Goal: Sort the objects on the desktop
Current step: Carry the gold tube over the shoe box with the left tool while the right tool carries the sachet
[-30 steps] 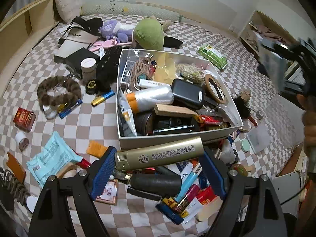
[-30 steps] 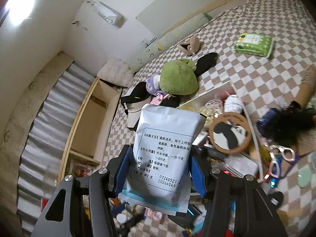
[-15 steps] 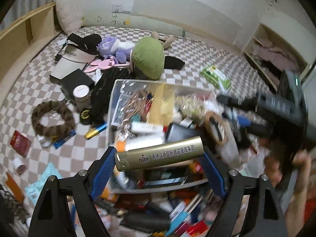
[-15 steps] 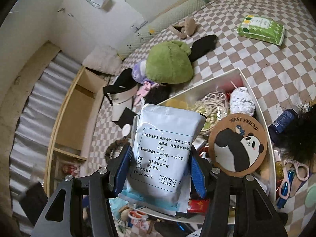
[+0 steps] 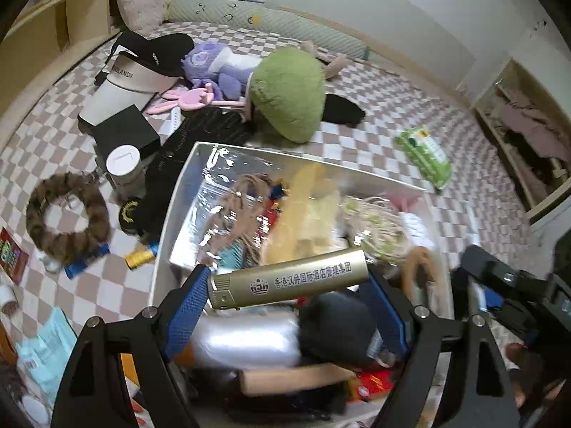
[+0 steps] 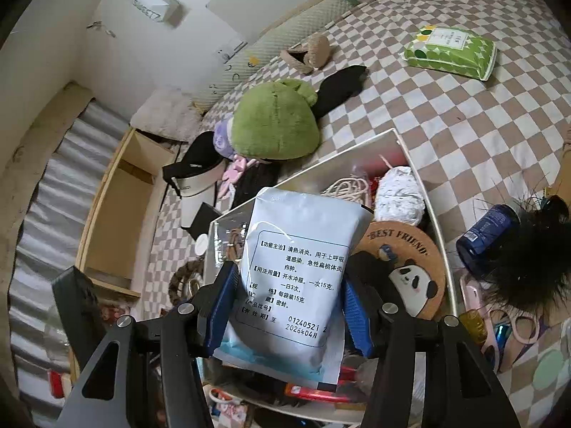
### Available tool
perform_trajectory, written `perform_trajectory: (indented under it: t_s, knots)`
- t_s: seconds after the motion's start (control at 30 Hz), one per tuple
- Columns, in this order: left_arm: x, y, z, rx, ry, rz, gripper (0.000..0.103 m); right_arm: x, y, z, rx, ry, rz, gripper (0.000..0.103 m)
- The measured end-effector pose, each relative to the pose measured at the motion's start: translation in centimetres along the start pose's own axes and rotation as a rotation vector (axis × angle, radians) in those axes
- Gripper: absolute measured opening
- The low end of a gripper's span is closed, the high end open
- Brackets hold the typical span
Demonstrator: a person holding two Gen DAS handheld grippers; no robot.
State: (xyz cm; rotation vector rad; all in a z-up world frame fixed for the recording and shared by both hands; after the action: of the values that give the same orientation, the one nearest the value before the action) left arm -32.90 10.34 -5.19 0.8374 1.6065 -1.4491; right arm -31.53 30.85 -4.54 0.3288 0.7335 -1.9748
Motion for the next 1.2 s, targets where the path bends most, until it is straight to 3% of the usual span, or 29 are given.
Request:
perform_trajectory:
  t_s: [0.37,0.77,0.9,1.2]
  knots:
    - [3.4,-0.7,1.2,-0.020,-0.023,0.052,0.085,2.8,0.2,1.2,0.006,-0.031,0.034,0.057]
    - [4.1,0.5,2.9,-0.030,-0.023,0.115,0.085,5.3,0.6,2.8,0.000,-0.065,0.055,0.057]
    - [3.6,0.6,3.1,-0.020,-0.017,0.105,0.095,5.6,0.9,3.0,0.010,-0.075,0.058,0.057]
    - [2.3,0.7,3.4,0.010,0.002,0.073,0.096,5.8,0.7,4.2,0.010,-0.129,0.041,0.057]
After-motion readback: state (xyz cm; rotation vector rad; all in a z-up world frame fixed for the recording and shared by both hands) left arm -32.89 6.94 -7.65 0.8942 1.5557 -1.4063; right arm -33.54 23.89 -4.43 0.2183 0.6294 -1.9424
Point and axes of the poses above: each gripper's, at about its wrist camera, not at the fingertips, and x roughly the way its jaws point, z to its left, y to its underside, the point moved 4 cm from there along x, roughly the way its jaws point, and after that the axes turned 14 degrees about -y, right-handed, at the moved point
